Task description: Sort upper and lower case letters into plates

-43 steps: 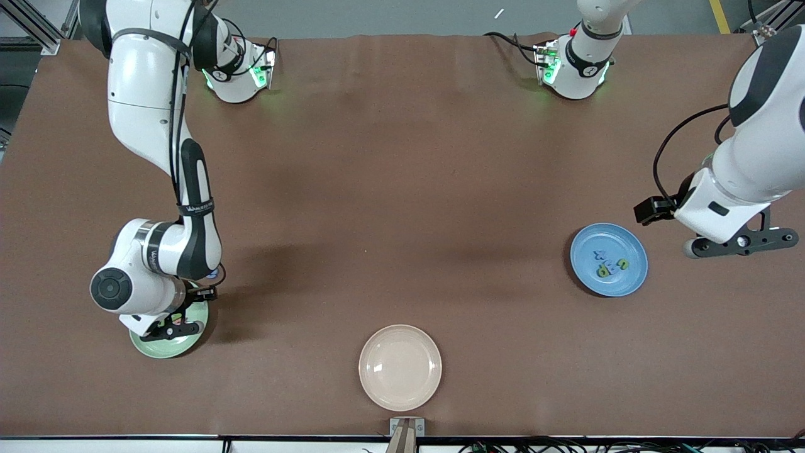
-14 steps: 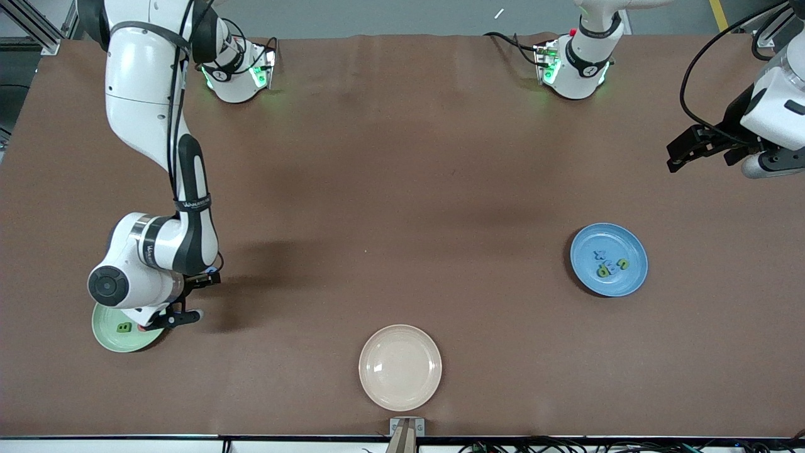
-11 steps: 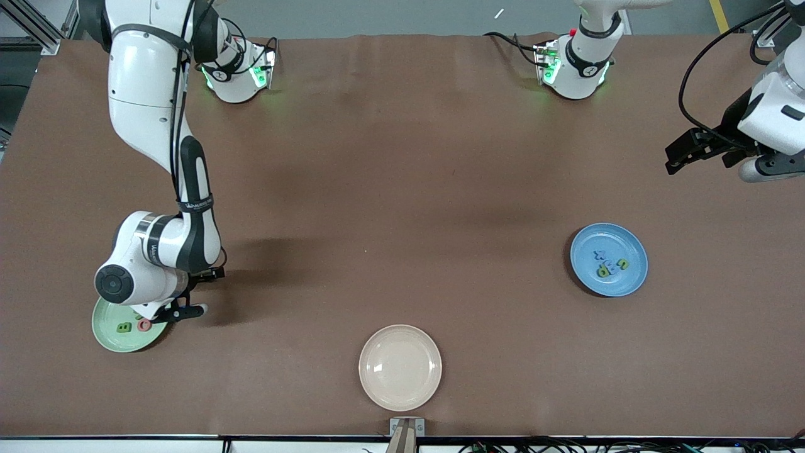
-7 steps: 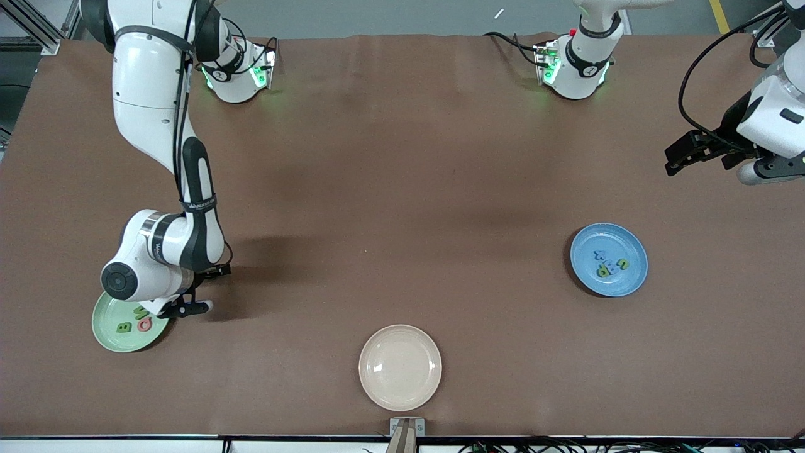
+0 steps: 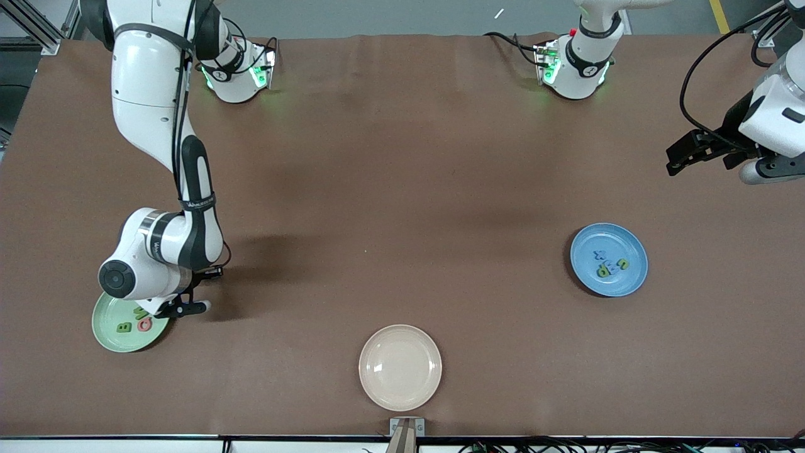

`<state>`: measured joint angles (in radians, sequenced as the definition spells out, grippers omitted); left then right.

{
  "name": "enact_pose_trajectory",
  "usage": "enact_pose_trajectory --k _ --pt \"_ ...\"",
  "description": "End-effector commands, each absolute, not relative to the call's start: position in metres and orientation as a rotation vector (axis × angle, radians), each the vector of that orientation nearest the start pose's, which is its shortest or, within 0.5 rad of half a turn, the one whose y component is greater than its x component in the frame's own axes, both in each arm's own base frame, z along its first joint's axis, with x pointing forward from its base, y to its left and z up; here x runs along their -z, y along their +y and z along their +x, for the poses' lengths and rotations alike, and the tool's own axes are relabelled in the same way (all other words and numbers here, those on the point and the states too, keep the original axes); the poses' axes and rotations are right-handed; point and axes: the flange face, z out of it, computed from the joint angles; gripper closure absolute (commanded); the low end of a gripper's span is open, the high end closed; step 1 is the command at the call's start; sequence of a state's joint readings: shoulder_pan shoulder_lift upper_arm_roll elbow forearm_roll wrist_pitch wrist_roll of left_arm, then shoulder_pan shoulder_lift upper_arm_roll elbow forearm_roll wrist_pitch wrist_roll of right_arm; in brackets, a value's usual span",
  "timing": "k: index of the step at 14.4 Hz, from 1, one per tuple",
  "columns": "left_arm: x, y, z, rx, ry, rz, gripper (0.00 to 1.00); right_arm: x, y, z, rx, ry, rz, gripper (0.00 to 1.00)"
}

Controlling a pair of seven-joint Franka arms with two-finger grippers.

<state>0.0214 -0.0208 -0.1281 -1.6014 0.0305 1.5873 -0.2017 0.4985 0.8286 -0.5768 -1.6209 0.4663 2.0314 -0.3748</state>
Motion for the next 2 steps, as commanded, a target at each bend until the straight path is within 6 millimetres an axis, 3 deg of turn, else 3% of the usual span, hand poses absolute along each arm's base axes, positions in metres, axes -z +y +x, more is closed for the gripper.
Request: enact_pose_trajectory --k 1,2 --pt "-0.63 -0.053 0.547 0.014 -0.122 -3.109 0.0 -0.192 0.014 0.657 -0.355 -0.2 -3.088 0.98" --pt "-0.63 -0.054 0.547 0.013 -0.122 -3.111 0.0 -0.204 0.003 0.662 -0.324 -0.213 -3.102 0.98"
